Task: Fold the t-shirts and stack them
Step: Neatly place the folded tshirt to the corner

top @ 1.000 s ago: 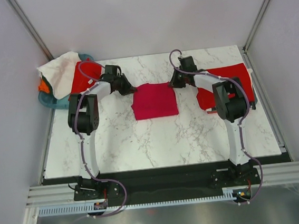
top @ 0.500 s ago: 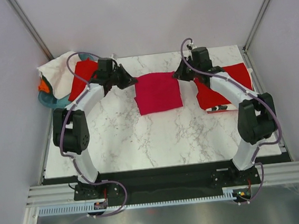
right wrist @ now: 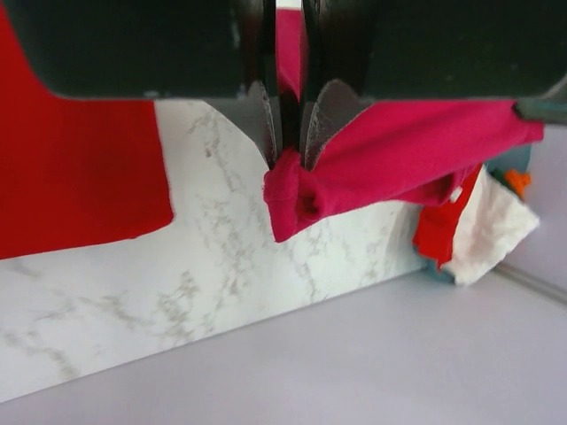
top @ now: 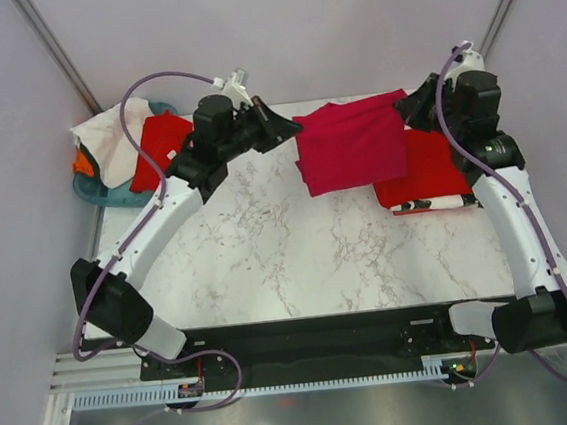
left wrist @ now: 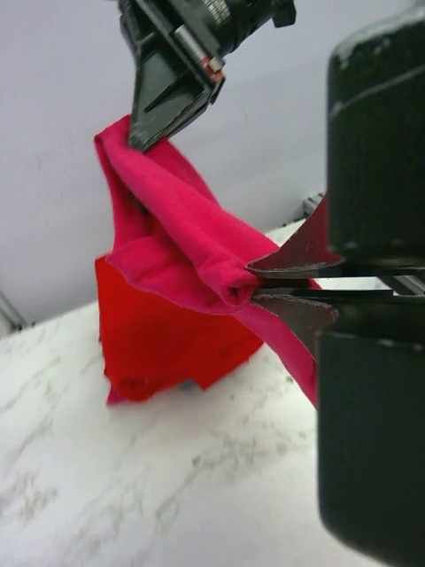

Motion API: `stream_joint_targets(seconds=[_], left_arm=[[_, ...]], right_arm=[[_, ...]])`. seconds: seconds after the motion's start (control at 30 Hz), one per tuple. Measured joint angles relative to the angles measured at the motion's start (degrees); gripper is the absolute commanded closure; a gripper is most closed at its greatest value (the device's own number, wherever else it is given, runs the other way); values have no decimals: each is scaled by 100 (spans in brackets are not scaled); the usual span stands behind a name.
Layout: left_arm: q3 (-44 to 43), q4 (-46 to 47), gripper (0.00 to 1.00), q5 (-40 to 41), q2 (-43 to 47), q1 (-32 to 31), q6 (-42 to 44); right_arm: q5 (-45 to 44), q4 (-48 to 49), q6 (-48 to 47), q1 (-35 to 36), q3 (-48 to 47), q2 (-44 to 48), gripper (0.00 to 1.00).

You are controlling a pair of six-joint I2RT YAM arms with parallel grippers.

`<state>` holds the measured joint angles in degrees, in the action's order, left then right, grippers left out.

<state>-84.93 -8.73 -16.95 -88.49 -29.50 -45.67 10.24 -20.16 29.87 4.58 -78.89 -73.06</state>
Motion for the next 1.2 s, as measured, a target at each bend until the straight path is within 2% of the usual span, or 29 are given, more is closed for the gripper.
stream_joint_targets(seconds=[0.27,0.57,0.87,1.2], left_arm=[[-662,535,98,581,-616,-1237,-221],[-1613,929,98,1241,-1932,-2122,-225],[-2321,1025,98,1342,-2588,-2275,-251],[-2614,1117,98,1416,-3318,-2275,-461]], right_arm=[[-1222,-754,-92,-693,-107,474,100],[-2424,-1373,-295,-1364,-310,308,100],[-2581,-1458,-315,-1757,-345,-76,100],[-2577,-1272,-308,-1961,-341,-649,100]])
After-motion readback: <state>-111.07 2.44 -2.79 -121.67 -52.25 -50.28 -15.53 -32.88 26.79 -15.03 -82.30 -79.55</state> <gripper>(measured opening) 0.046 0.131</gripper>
